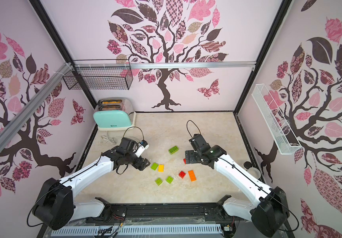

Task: Assemble a giraffe with lego
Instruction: Pick up the lego brick from the center of the board.

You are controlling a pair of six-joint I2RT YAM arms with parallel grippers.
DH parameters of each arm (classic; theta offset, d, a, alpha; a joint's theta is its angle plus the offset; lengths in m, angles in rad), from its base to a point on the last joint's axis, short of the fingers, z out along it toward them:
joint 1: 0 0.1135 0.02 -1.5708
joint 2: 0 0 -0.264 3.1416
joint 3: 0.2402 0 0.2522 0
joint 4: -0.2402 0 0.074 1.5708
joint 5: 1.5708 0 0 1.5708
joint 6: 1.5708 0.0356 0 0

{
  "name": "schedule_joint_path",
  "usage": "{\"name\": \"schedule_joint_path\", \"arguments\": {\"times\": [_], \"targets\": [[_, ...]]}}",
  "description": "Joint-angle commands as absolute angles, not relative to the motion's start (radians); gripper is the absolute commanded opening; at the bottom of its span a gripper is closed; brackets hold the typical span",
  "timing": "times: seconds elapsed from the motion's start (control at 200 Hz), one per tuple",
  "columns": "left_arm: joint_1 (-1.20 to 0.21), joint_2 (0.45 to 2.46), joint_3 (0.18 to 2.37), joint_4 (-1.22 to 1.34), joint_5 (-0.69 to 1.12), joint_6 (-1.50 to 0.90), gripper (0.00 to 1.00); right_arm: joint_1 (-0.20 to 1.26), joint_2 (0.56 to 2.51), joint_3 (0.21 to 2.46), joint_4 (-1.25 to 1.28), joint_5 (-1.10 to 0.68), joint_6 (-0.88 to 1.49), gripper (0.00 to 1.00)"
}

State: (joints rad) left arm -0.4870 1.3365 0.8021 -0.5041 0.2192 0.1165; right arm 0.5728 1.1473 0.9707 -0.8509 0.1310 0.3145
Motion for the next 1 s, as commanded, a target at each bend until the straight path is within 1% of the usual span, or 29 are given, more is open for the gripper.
{"name": "schedule_joint_path", "arguments": {"times": [0.0,0.1,0.15,0.425,0.545,0.705,0.78,0.995], "targets": [[-0.524,1.386,0.82,-0.486,0.166,0.044,0.82,0.575,1.083,0.957,-0.864,0.137,0.346,0.92],[-0.531,1.458,0.873,-0.512,0.148,-0.045,0.73,0.574,1.051,0.939,-0.875,0.128,0.369,0.92],[-0.54,1.488,0.892,-0.518,0.136,-0.076,0.71,0.574,1.035,0.924,-0.867,0.116,0.372,0.93],[-0.628,1.581,0.942,-0.525,0.083,-0.156,0.71,0.575,0.967,0.888,-0.897,0.118,0.396,0.93],[-0.639,1.615,0.965,-0.546,0.062,-0.179,0.68,0.574,0.943,0.885,-0.928,0.128,0.411,0.93],[-0.649,1.67,0.996,-0.556,0.043,-0.193,0.68,0.574,0.915,0.88,-0.939,0.13,0.42,0.93],[-0.655,1.683,1.009,-0.566,0.04,-0.199,0.7,0.576,0.9,0.876,-0.941,0.125,0.431,0.93],[-0.668,1.72,1.017,-0.567,0.042,-0.207,0.7,0.575,0.89,0.866,-0.939,0.127,0.432,0.93]]}}
